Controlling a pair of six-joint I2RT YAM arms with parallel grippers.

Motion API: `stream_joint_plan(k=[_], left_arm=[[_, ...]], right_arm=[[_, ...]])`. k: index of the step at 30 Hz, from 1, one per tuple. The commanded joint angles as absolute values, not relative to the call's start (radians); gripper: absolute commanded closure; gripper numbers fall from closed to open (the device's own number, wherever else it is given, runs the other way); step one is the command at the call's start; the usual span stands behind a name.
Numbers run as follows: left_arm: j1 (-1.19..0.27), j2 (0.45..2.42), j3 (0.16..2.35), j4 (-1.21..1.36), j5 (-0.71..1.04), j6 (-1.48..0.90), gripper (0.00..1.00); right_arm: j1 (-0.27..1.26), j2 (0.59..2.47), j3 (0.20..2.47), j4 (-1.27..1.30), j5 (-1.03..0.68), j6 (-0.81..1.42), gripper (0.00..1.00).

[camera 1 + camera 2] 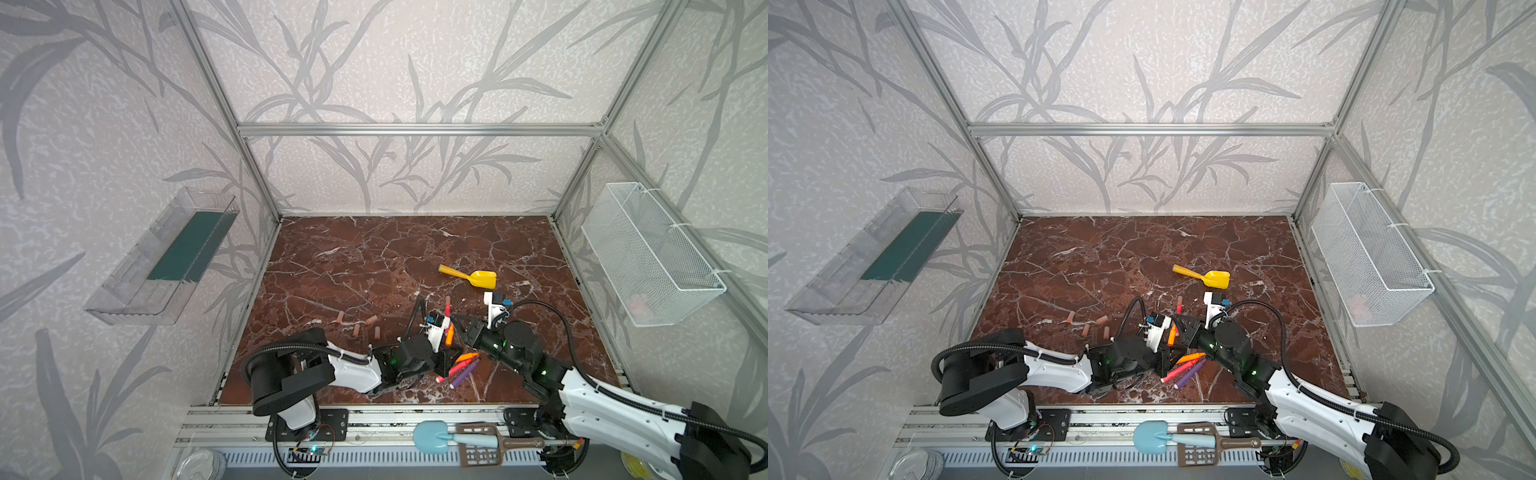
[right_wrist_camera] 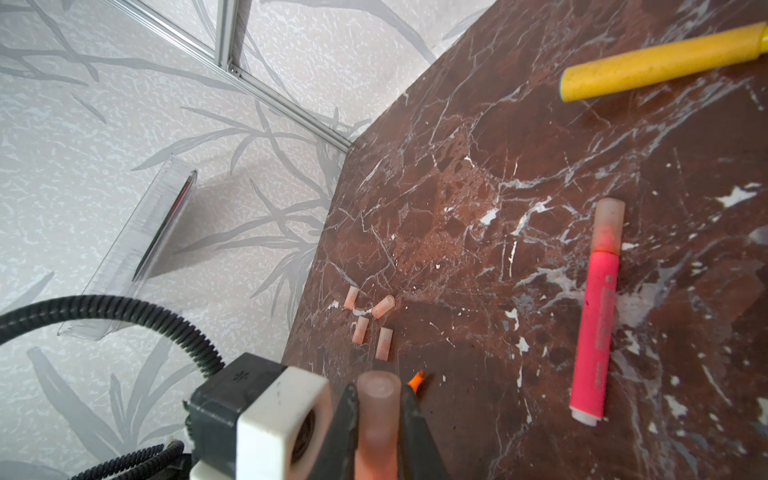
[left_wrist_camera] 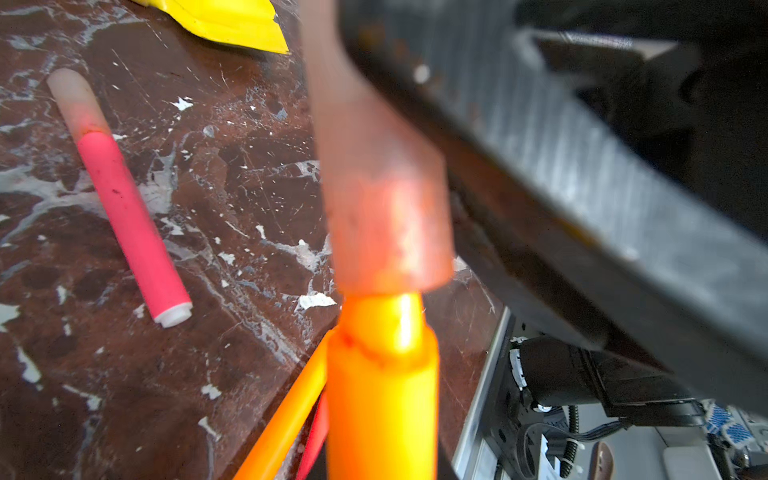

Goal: Insert the pens into the pen caps
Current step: 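Lower the pink cap onto the orange highlighter tip with the right gripper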

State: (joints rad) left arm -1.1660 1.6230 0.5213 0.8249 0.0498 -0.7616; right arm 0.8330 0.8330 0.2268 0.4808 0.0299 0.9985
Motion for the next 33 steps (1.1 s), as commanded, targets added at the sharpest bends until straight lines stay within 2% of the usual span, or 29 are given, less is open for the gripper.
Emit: stream_joint_plan(k=[1, 5, 9, 16, 27, 33], left_arm=[[-1.136, 1.637, 0.548, 0.894, 0.09, -0.804, 1.0], [-1.13, 1.626, 0.57, 0.867, 0.115, -0.793, 1.0], [-1.126, 1.6, 0.552, 0.865, 0.097, -0.793, 1.0], [-1.118, 1.559, 0.519, 0.851, 0.089, -0.782, 1.0], [-1.14, 1.515, 0.492, 0.757, 0.046, -0.713, 1.0], [-1.205, 1.487, 0.535, 0.641, -0.009, -0.623, 1.0]], right_arm=[[0.865, 0.837, 0.21, 0.52, 0.03, 0.978, 0.88], [0.869, 0.857, 0.21, 0.536, 0.034, 0.974, 0.85], [0.869, 0.842, 0.215, 0.505, 0.063, 0.962, 0.74], [0.869, 0.783, 0.207, 0.458, 0.107, 0.952, 0.64], [0.859, 0.591, 0.219, 0.344, 0.202, 0.895, 0.54], [0.837, 0.674, 0.27, 0.361, 0.176, 0.911, 0.53]])
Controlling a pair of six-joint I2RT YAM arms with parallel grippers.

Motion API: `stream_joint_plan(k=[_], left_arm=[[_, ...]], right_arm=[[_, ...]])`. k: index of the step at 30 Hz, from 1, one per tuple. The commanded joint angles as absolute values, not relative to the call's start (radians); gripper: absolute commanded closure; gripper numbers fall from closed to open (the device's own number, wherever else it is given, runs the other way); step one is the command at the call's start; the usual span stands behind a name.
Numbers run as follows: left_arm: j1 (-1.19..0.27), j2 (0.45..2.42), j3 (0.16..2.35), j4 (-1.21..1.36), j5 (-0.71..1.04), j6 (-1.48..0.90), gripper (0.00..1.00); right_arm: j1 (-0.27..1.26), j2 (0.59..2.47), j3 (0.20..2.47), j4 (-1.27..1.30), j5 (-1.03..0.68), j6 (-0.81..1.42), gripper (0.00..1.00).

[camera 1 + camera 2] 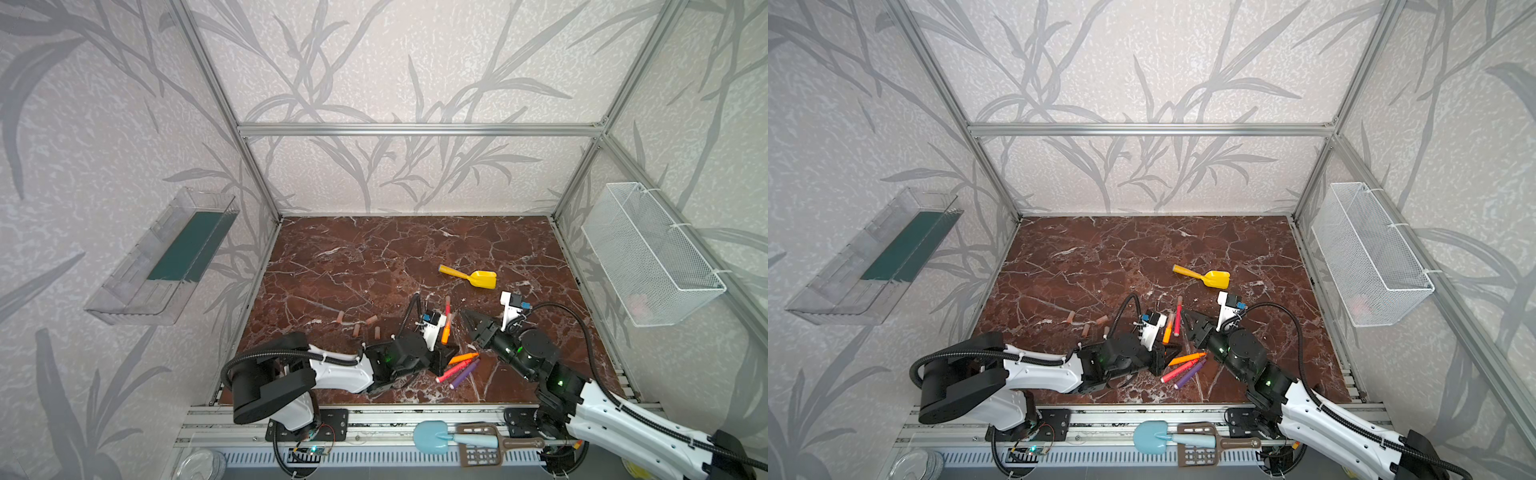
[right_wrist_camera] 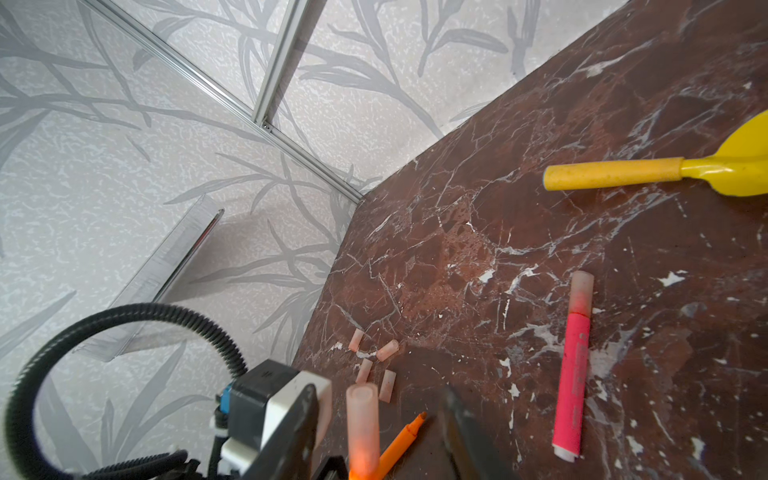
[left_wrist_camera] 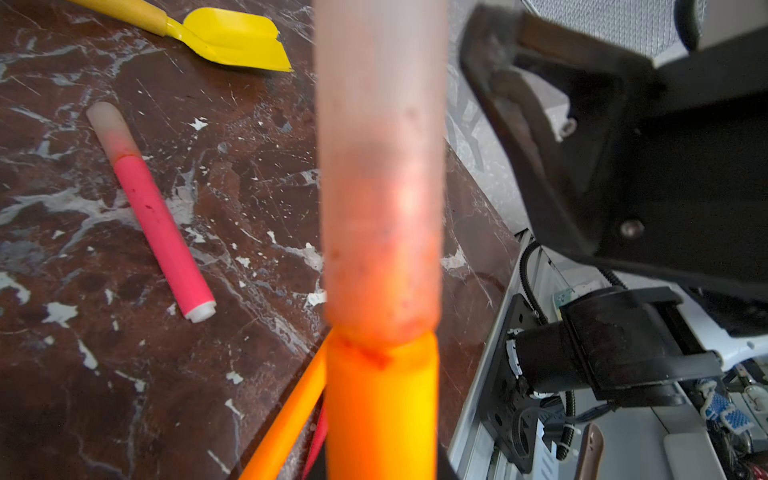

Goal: Insert the pens into the pen caps
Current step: 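Lower the pink cap onto the orange highlighter tip with the right gripper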

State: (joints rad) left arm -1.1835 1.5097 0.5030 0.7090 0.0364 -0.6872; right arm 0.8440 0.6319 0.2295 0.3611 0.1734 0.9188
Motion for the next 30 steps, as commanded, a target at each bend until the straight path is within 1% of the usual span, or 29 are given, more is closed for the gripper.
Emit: stream_joint_plan(k=[1, 4, 9, 19, 22, 27, 30], left_arm=[[-1.211, 1.487, 0.54, 0.637, -0.012, -0.617, 1.0], [-1.225, 1.489, 0.551, 0.631, -0.011, -0.6, 1.0], [-1.234, 1.505, 0.566, 0.623, -0.014, -0.588, 1.0], [-1.234, 1.514, 0.568, 0.627, -0.018, -0.588, 1.0], [-1.234, 1.514, 0.576, 0.618, -0.018, -0.582, 1.0], [-1.234, 1.51, 0.581, 0.618, -0.023, -0.581, 1.0], [-1.231, 1.498, 0.577, 0.619, -0.043, -0.584, 1.0]], right_arm=[[0.837, 0.697, 0.278, 0.371, 0.173, 0.916, 0.54], [0.836, 0.774, 0.3, 0.404, 0.161, 0.93, 0.59], [0.836, 0.861, 0.333, 0.451, 0.124, 0.937, 0.62], [0.836, 0.89, 0.357, 0.426, 0.096, 0.935, 0.64], [0.836, 0.917, 0.363, 0.435, 0.077, 0.939, 0.67], [0.836, 0.957, 0.379, 0.431, 0.036, 0.94, 0.76], [0.837, 0.97, 0.374, 0.436, 0.029, 0.947, 0.85]])
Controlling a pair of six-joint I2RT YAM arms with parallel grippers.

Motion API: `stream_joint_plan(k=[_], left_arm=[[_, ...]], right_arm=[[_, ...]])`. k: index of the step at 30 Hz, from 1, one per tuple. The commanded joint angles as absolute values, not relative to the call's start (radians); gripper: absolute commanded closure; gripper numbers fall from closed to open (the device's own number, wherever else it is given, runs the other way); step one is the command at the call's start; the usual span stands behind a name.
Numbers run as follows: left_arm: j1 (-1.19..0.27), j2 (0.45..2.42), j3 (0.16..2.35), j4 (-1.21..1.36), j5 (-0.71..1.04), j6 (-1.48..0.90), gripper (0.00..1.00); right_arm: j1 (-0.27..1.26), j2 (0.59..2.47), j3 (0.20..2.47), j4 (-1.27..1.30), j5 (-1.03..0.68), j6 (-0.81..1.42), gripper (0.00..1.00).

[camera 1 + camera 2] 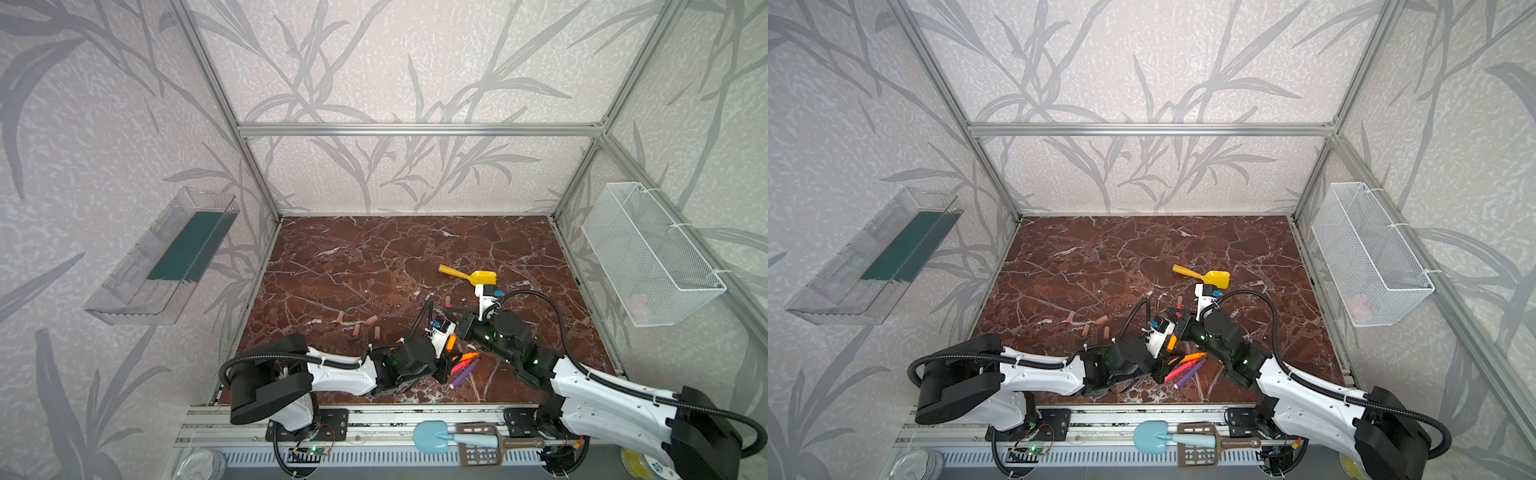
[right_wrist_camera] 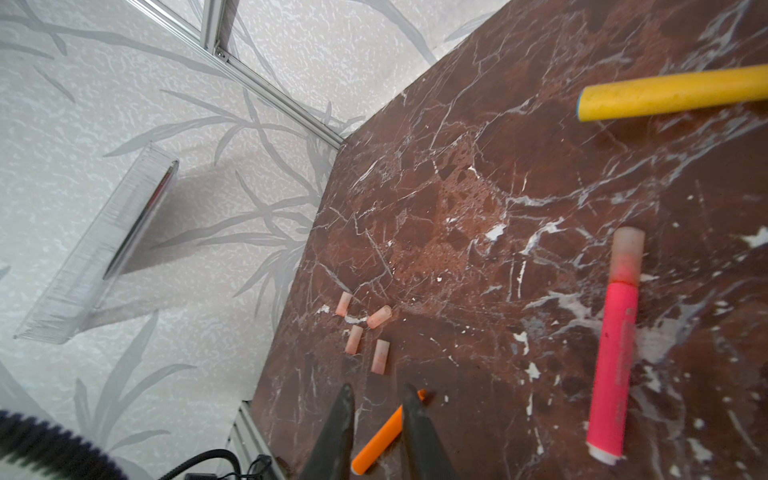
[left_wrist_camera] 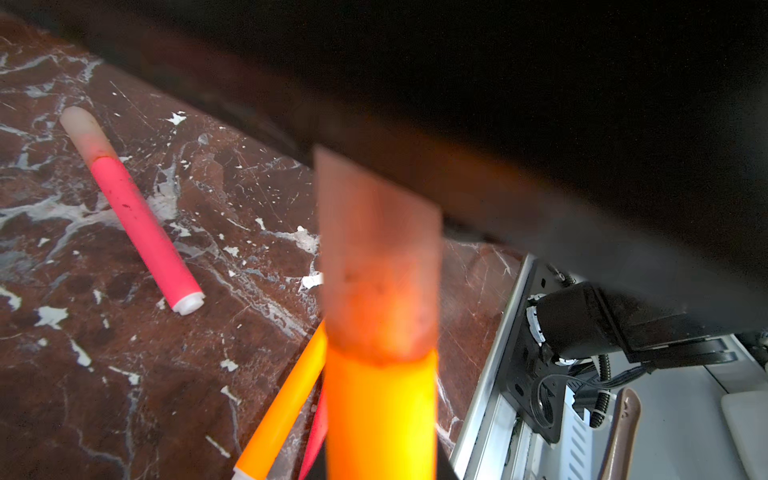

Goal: Insert the pens into the pen caps
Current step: 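Lower the pink cap onto the orange highlighter tip with the right gripper, then open the right gripper and press the cap down over the highlighter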

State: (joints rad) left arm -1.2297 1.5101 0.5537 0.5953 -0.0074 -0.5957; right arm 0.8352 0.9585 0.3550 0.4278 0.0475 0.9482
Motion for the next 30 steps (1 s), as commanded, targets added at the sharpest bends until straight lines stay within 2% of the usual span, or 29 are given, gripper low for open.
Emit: stream_joint_plan(k=[1, 4, 10, 14, 24, 30], left_arm=[[-1.229, 1.492, 0.574, 0.619, -0.049, -0.587, 1.0], [-1.222, 1.477, 0.572, 0.617, -0.048, -0.588, 1.0], [-1.162, 1.422, 0.547, 0.635, -0.045, -0.618, 1.0], [-1.077, 1.372, 0.533, 0.652, 0.031, -0.657, 1.0], [-1.018, 1.28, 0.629, 0.497, 0.059, -0.595, 1.0], [-1.009, 1.218, 0.65, 0.394, -0.104, -0.506, 1.0]], right_arm=[[0.838, 0.972, 0.373, 0.437, 0.029, 0.948, 0.89], [0.838, 0.98, 0.366, 0.44, 0.027, 0.95, 1.0], [0.872, 0.986, 0.358, 0.442, 0.033, 0.94, 1.0], [0.919, 0.989, 0.348, 0.454, 0.056, 0.922, 1.0], [1.1, 1.086, 0.392, 0.451, 0.13, 0.879, 1.0], [1.163, 1.127, 0.402, 0.428, 0.15, 1.004, 1.0]])
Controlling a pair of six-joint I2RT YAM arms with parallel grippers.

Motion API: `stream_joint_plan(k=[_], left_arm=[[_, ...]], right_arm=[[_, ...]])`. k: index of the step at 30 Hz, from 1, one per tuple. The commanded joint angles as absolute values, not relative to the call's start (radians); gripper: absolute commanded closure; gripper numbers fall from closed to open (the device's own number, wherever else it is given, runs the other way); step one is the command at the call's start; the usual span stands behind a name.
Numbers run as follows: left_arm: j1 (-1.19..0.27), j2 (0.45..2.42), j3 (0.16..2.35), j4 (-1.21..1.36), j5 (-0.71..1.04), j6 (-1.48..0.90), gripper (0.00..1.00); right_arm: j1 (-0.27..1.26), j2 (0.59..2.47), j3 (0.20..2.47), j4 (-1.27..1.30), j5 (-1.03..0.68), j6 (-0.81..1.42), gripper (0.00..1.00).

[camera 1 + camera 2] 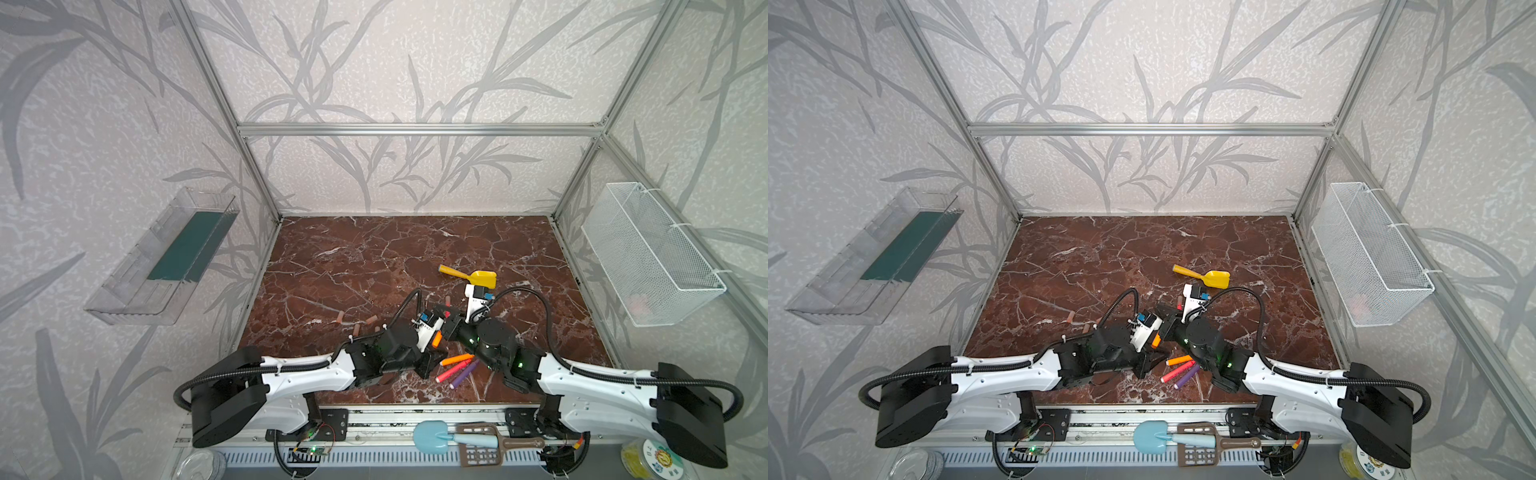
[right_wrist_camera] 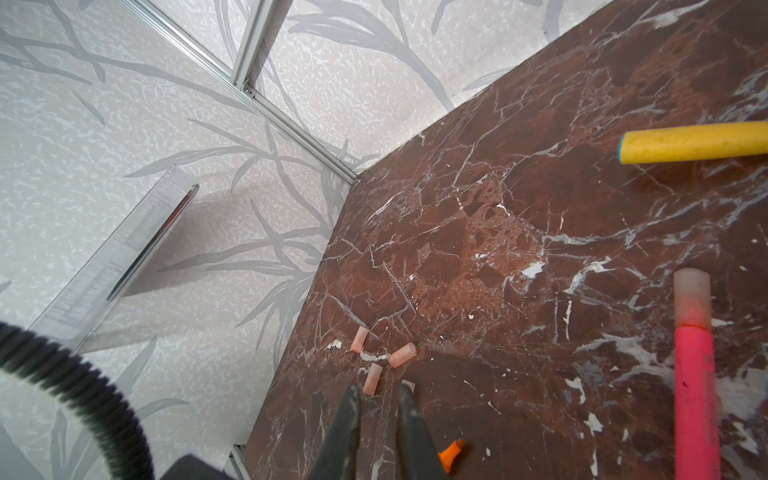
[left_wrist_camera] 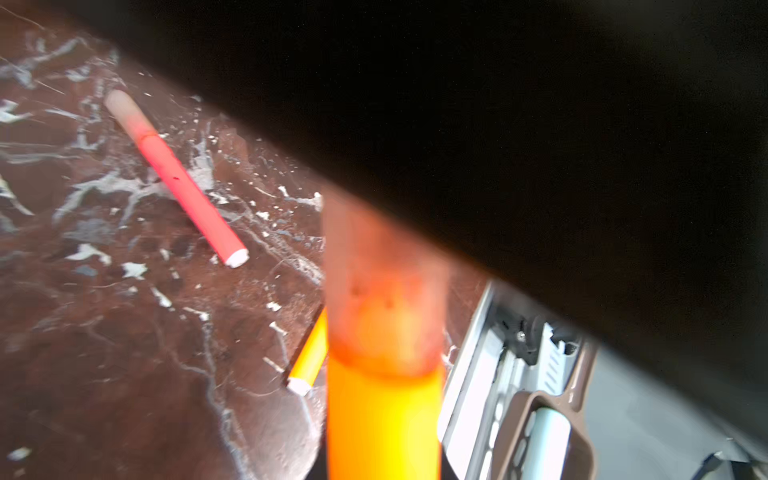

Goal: Insert the pens into the pen caps
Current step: 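Open the right gripper and press the cap down over the highlighter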

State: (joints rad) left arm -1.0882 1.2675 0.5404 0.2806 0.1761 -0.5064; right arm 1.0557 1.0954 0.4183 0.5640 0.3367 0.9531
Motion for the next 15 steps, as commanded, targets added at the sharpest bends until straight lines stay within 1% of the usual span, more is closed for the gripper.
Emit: stream_joint_plan(k=[1, 6, 11, 13, 15], left_arm=[[-1.009, 1.21, 0.649, 0.389, -0.128, -0.492, 1.0], [-1.009, 1.199, 0.635, 0.399, -0.178, -0.457, 1.0], [-1.008, 1.214, 0.616, 0.444, -0.217, -0.443, 1.0], [-1.001, 1.211, 0.618, 0.441, -0.205, -0.44, 1.0], [-0.967, 1.195, 0.607, 0.451, -0.133, -0.469, 1.0]], right_arm=[[1.173, 1.13, 0.403, 0.429, 0.151, 1.024, 1.0], [1.219, 1.154, 0.426, 0.425, 0.161, 1.051, 1.0], [1.262, 1.233, 0.434, 0.525, 0.138, 1.042, 1.0], [1.284, 1.248, 0.44, 0.522, 0.173, 1.019, 1.0], [1.295, 1.253, 0.429, 0.557, 0.191, 0.989, 1.0]])
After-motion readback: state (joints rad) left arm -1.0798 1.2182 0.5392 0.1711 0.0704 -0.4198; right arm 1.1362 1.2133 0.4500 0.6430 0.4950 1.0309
